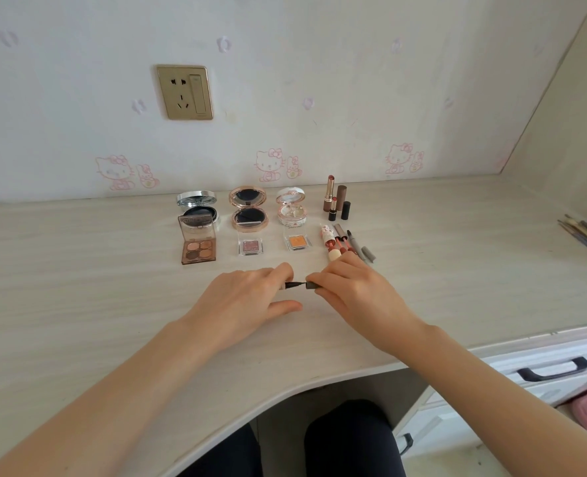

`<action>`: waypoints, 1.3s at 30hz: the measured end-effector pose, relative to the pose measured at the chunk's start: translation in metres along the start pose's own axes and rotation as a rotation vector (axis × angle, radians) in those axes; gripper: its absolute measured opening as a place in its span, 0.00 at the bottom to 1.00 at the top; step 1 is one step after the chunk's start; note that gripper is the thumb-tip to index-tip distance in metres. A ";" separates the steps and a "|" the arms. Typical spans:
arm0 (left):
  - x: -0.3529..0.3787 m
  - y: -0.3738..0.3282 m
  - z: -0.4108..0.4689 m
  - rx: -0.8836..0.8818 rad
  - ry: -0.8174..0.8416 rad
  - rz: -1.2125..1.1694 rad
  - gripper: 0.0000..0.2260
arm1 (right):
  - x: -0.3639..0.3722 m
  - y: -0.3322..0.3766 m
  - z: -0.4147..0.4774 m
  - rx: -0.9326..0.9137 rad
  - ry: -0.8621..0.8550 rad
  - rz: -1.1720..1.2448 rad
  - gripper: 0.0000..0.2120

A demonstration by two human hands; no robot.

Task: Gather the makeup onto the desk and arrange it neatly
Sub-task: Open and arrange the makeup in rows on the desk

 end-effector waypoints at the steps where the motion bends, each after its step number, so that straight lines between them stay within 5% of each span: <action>1: -0.002 0.001 -0.001 -0.006 0.002 -0.015 0.21 | -0.002 -0.003 0.000 0.023 -0.004 0.000 0.09; 9: -0.006 0.016 -0.007 -0.029 -0.106 -0.308 0.08 | -0.008 -0.018 -0.010 0.168 -0.024 0.000 0.08; 20: -0.011 0.008 0.013 -0.068 -0.260 -0.654 0.05 | -0.021 -0.049 -0.029 0.366 -0.079 0.221 0.08; 26: -0.004 -0.016 0.031 -0.048 -0.234 -0.697 0.11 | -0.015 -0.074 -0.047 0.510 -0.025 0.277 0.14; 31: -0.008 -0.042 0.045 0.019 -0.266 -0.656 0.04 | -0.018 -0.103 -0.061 0.596 -0.008 0.264 0.10; 39: -0.014 -0.090 0.083 0.110 -0.306 -0.524 0.06 | -0.017 -0.141 -0.078 0.655 -0.011 0.227 0.09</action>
Point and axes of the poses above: each hand's wrist, its own z-axis towards the middle knuckle, its own x-axis out of the palm, y = z × x, the point moved 7 cm from there along z, towards the middle knuckle, and after that the axes turned 12 degrees about y, right-handed, at the moved point
